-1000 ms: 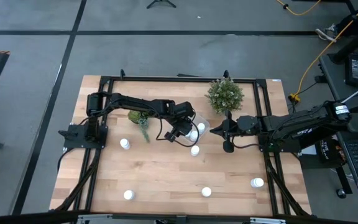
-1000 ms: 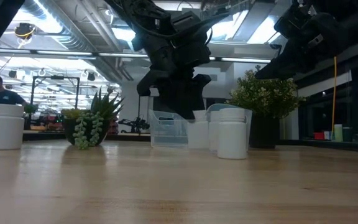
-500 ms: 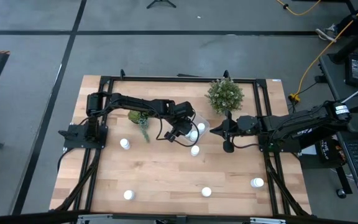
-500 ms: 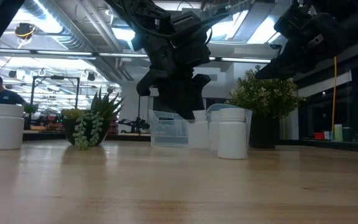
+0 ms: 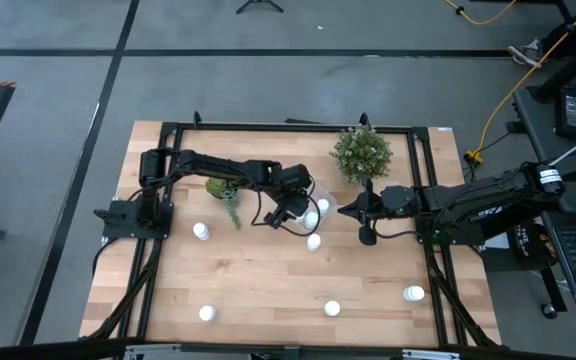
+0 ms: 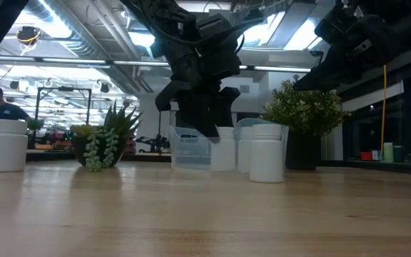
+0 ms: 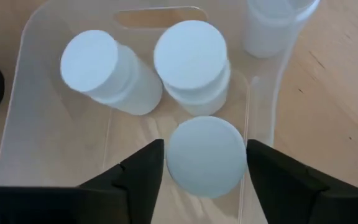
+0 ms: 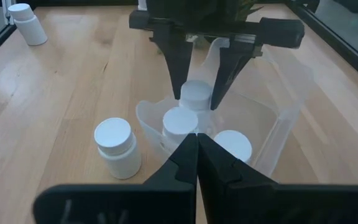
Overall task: Pick and place pill bottles into a basket
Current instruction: Put the pill bottle into the transparent bin
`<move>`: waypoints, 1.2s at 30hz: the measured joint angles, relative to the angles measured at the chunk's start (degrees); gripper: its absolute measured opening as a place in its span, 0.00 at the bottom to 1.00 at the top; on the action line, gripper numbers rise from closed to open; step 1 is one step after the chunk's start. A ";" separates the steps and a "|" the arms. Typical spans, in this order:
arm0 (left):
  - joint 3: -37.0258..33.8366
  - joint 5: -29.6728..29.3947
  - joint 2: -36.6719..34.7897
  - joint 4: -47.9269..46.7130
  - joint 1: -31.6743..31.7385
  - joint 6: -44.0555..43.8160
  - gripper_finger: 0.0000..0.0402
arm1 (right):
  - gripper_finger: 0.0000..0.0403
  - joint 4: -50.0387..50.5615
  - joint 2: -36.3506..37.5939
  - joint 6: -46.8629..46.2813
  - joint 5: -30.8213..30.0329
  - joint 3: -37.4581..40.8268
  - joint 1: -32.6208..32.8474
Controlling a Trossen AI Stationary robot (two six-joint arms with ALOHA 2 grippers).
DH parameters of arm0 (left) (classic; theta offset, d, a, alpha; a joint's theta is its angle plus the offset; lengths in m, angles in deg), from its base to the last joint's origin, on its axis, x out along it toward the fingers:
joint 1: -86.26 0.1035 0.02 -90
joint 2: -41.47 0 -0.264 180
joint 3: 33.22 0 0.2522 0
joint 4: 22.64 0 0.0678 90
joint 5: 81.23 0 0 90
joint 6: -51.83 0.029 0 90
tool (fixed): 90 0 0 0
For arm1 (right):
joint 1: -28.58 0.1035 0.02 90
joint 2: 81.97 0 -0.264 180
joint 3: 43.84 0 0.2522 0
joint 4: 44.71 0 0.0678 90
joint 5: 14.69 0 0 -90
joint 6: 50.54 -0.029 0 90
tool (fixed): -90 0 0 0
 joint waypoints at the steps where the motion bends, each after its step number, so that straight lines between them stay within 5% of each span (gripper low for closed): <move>1: 0.00 -0.39 -0.02 0.04 -0.15 0.00 0.56 | 0.02 -0.02 0.00 0.00 0.00 0.00 0.00; 6: 0.00 -3.91 0.01 0.14 -0.87 -0.01 0.56 | 0.02 0.01 0.00 0.00 0.00 0.00 0.00; 36: 0.02 -3.29 -8.86 -4.46 -4.38 -2.44 0.55 | 0.02 -4.82 0.19 0.24 0.09 3.48 0.00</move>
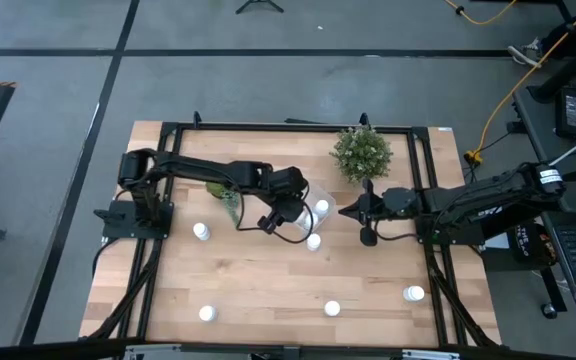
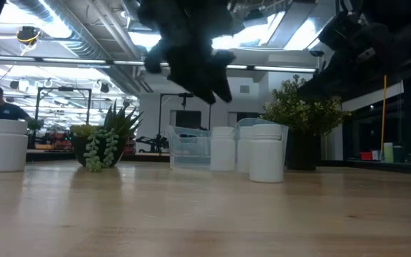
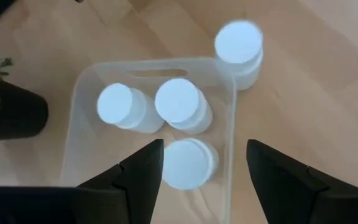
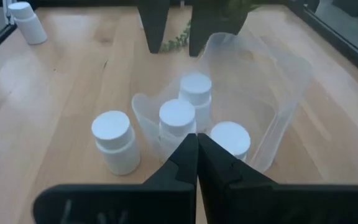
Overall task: Pick and place pill bottles into a basket
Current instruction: Put the pill bottle into the transparent bin
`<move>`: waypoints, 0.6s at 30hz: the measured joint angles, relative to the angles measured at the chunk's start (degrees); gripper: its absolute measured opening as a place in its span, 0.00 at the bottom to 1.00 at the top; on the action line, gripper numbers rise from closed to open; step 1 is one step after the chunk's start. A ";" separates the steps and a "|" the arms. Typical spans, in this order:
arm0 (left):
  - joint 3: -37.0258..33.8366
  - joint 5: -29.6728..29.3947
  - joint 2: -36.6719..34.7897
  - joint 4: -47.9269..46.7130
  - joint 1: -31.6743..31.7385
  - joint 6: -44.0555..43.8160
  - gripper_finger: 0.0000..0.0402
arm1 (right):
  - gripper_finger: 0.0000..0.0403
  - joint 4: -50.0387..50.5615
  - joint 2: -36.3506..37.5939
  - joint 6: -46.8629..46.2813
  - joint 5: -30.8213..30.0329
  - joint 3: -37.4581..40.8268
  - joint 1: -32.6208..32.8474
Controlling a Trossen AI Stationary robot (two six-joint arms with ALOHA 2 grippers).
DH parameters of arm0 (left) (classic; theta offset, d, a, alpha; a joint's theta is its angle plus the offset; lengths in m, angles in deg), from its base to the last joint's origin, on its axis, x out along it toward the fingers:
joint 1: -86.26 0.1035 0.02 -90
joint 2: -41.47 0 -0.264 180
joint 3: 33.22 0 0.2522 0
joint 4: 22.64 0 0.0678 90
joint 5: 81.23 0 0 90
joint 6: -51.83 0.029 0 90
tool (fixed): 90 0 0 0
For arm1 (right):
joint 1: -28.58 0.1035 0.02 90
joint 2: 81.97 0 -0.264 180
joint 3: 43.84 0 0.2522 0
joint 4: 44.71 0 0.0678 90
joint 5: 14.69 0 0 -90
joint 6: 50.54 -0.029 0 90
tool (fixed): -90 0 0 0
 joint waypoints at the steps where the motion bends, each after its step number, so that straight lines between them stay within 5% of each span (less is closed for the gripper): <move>1: 0.00 -0.05 -0.86 -0.77 -0.11 -1.03 0.54 | 0.02 0.00 0.06 0.45 0.00 -0.23 0.00; 8: 0.00 -0.23 -8.30 -5.77 0.07 -9.30 0.42 | 0.02 -0.17 0.13 2.70 0.02 -1.14 0.01; 18: 0.00 -0.19 -15.84 -15.12 -1.49 -18.63 0.10 | 0.02 -3.92 0.11 -1.96 0.72 -1.23 0.01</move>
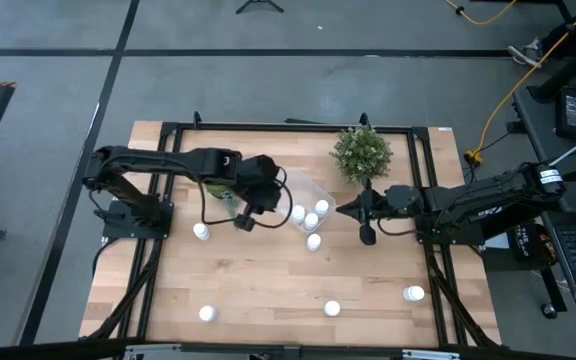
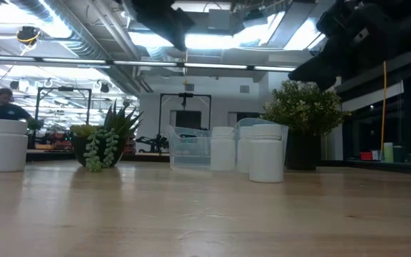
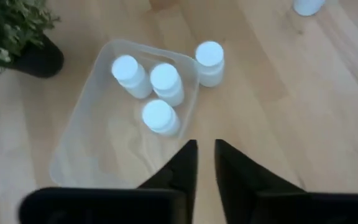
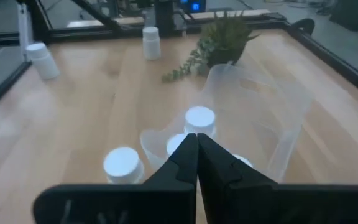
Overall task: Pick and place pill bottles into a basket
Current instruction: Put the pill bottle into the transparent bin
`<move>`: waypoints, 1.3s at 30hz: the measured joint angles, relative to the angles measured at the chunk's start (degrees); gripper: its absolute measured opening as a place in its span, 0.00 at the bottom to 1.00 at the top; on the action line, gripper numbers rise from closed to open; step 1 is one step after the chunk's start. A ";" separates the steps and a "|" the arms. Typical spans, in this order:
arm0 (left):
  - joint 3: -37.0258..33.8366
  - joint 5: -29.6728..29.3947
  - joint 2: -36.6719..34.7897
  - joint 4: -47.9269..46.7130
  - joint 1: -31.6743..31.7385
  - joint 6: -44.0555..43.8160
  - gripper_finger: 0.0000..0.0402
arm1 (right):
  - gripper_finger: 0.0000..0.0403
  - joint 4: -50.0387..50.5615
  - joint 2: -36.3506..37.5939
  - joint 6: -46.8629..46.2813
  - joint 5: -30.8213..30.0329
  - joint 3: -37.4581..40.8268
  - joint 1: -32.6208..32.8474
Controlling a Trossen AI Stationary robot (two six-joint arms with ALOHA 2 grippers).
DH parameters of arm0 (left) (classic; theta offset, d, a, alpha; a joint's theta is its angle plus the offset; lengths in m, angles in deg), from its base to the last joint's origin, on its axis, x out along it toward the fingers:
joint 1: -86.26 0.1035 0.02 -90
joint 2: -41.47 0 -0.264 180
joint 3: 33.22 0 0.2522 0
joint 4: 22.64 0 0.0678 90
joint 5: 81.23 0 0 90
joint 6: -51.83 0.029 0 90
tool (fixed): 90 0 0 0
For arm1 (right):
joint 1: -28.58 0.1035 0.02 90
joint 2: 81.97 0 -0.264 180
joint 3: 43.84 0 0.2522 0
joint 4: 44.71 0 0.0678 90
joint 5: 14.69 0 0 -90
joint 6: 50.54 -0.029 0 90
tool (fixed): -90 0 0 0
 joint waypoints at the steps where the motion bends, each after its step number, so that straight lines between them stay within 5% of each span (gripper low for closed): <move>1: -0.11 0.11 -0.25 -1.00 -0.41 -0.39 0.07 | 0.02 -0.10 0.00 0.09 0.77 0.00 0.01; 9: -13.60 6.84 -6.84 7.12 -3.57 -6.83 0.00 | 0.02 -0.42 -0.07 -1.52 1.65 0.01 5.00; 16: -29.14 -0.25 -16.77 21.58 -6.41 -12.51 0.00 | 0.01 1.51 -1.85 -3.49 -3.92 -0.85 11.22; 23: -40.73 -1.81 -26.19 35.30 -7.68 -13.51 0.00 | 0.01 12.33 -9.56 -6.24 -8.29 -10.62 14.54; 33: -45.96 -6.40 -30.41 36.48 -6.94 -13.08 0.01 | 0.00 35.69 -22.53 -21.00 -8.51 -28.25 19.03; 39: -45.97 -6.38 -30.38 37.77 -6.94 -11.38 0.01 | 0.02 39.41 -29.92 -20.99 -11.10 -35.68 21.38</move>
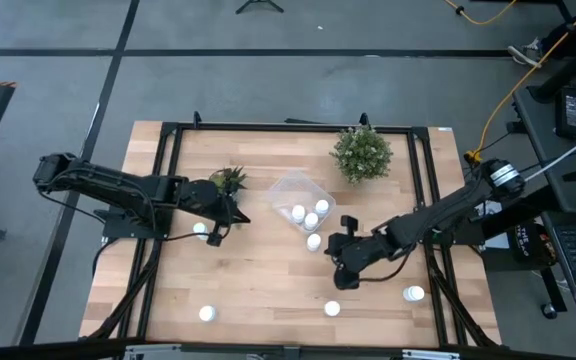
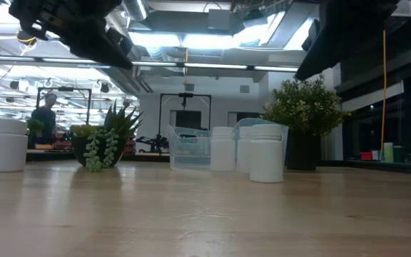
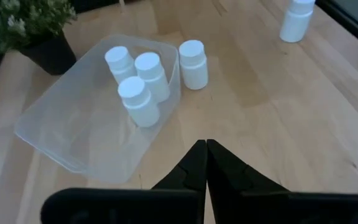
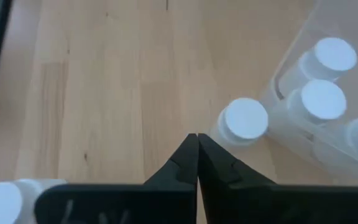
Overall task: Pick and place pill bottles into a basket
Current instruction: Put the pill bottle into the transparent bin
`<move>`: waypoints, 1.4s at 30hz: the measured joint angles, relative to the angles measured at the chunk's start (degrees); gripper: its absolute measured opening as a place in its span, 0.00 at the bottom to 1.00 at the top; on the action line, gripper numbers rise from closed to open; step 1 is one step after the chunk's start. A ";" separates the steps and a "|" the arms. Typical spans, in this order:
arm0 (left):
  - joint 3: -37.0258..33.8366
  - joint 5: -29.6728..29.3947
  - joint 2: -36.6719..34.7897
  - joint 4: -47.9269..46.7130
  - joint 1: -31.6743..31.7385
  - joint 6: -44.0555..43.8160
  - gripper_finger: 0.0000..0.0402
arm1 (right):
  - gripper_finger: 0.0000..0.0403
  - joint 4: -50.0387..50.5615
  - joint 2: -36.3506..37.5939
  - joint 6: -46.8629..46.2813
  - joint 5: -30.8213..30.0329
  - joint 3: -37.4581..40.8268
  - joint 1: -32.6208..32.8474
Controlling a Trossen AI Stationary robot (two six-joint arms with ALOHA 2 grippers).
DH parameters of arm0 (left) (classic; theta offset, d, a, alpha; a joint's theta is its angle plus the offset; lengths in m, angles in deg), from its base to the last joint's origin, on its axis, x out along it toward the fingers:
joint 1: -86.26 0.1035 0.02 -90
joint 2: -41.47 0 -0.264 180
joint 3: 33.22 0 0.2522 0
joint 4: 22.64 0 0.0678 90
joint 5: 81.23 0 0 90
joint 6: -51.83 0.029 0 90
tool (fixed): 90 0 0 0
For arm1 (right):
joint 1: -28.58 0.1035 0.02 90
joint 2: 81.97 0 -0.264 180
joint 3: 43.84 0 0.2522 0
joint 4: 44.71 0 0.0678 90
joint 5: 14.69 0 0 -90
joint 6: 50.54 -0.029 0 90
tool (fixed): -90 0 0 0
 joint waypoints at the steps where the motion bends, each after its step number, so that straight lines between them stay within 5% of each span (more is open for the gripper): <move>1: 0.00 0.02 0.00 0.32 0.00 0.60 0.02 | 0.02 -0.03 -0.90 -0.04 -0.05 -0.67 0.02; 14: 0.00 0.02 0.02 0.43 -0.02 2.34 0.00 | 0.05 -0.82 -4.33 -1.48 -0.15 -1.23 -1.92; 30: 0.00 0.04 0.04 0.43 -0.02 2.26 0.00 | 0.50 -0.58 -4.33 -1.44 -0.14 -1.18 -3.79; 42: 0.00 0.06 0.04 0.39 -0.13 2.32 0.00 | 0.52 -1.52 -4.33 -8.04 -3.99 0.10 -2.15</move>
